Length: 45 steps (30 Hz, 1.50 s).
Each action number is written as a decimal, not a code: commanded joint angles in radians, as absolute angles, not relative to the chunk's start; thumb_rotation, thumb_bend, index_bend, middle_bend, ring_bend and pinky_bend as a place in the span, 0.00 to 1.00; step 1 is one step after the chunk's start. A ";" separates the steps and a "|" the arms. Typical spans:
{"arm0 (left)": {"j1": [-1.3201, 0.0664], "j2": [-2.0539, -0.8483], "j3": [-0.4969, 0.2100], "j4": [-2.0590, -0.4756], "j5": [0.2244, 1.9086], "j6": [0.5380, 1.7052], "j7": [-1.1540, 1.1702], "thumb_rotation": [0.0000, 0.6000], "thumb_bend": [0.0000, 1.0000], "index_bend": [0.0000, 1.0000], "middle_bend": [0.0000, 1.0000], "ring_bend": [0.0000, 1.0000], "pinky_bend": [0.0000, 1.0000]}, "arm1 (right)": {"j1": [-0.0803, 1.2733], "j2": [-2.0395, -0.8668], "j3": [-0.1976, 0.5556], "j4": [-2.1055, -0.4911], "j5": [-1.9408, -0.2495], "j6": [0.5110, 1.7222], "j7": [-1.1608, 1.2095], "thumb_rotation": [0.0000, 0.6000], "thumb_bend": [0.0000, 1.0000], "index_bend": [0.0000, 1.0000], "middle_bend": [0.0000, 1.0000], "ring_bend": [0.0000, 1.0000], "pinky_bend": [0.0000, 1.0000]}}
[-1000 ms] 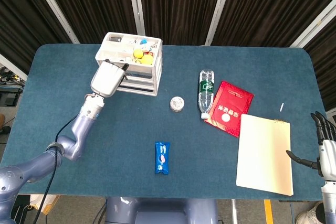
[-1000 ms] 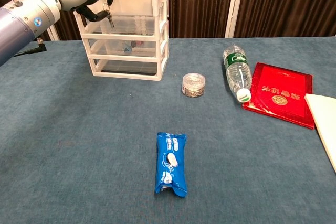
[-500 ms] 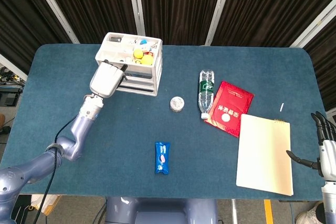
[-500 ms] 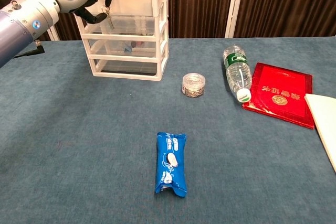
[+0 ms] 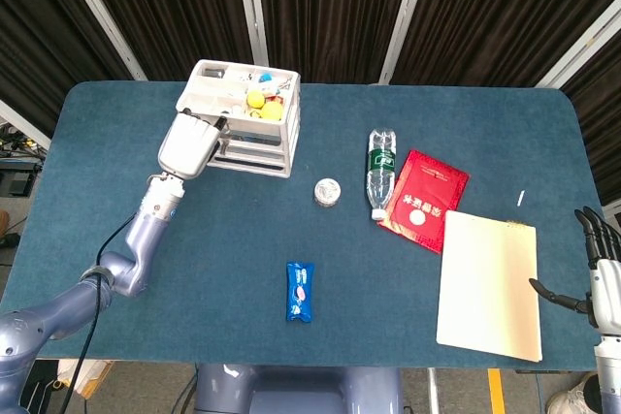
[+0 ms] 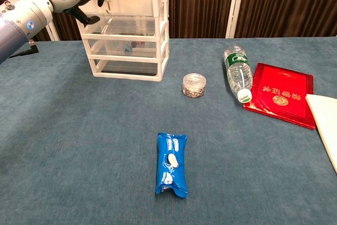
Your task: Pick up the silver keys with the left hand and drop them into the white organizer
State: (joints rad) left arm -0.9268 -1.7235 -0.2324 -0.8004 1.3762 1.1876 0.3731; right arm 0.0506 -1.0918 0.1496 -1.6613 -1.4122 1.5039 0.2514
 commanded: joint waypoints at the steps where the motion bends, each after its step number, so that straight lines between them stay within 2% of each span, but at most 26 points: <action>1: -0.923 -1.724 -0.231 -0.800 1.375 1.188 0.373 1.00 0.23 0.47 0.95 0.84 0.72 | 0.050 -1.092 0.149 -1.662 -1.414 1.506 0.251 1.00 0.06 0.00 0.00 0.00 0.00; 12: -0.904 -1.692 -0.237 -0.876 1.394 1.245 0.356 1.00 0.23 0.44 0.94 0.83 0.72 | 0.048 -1.092 0.148 -1.662 -1.415 1.507 0.250 1.00 0.07 0.00 0.00 0.00 0.00; 15: -0.876 -1.661 -0.244 -0.967 1.401 1.298 0.343 1.00 0.23 0.45 0.93 0.82 0.71 | 0.048 -1.091 0.148 -1.661 -1.415 1.506 0.252 1.00 0.07 0.00 0.00 0.00 0.00; 17: -0.851 -1.636 -0.243 -1.029 1.407 1.335 0.345 1.00 0.23 0.46 0.89 0.78 0.67 | 0.049 -1.091 0.148 -1.660 -1.414 1.504 0.253 1.00 0.07 0.00 0.00 0.00 0.00; 20: -0.780 -1.602 -0.252 -1.160 1.375 1.406 0.340 1.00 0.23 0.44 0.72 0.65 0.56 | 0.050 -1.090 0.148 -1.660 -1.411 1.501 0.256 1.00 0.06 0.00 0.00 0.00 0.00; 23: -0.692 -1.545 -0.233 -1.327 1.337 1.457 0.364 1.00 0.23 0.34 0.47 0.42 0.42 | 0.051 -1.087 0.147 -1.661 -1.409 1.493 0.257 1.00 0.07 0.00 0.00 0.00 0.00; 25: -0.625 -1.488 -0.200 -1.443 1.327 1.493 0.385 1.00 0.22 0.25 0.25 0.20 0.24 | 0.053 -1.083 0.144 -1.661 -1.408 1.484 0.253 1.00 0.06 0.00 0.00 0.00 0.00; 28: -0.533 -1.415 -0.137 -1.575 1.317 1.532 0.394 1.00 0.20 0.18 0.08 0.03 0.07 | 0.058 -1.078 0.137 -1.662 -1.408 1.468 0.240 1.00 0.06 0.00 0.00 0.00 0.00; 30: -0.469 -1.366 -0.086 -1.646 1.316 1.556 0.390 1.00 0.17 0.13 0.01 0.00 0.01 | 0.060 -1.073 0.131 -1.663 -1.409 1.456 0.231 1.00 0.06 0.00 0.00 0.00 0.00; 37: -0.324 -1.274 0.029 -1.716 1.329 1.612 0.357 1.00 0.10 0.01 0.00 0.00 0.00 | 0.064 -1.071 0.127 -1.661 -1.410 1.450 0.209 1.00 0.06 0.00 0.00 0.00 0.00; 45: -0.213 -1.230 0.103 -1.671 1.390 1.660 0.289 1.00 0.09 0.00 0.00 0.00 0.00 | 0.065 -1.074 0.124 -1.661 -1.405 1.446 0.196 1.00 0.06 0.00 0.00 0.00 0.00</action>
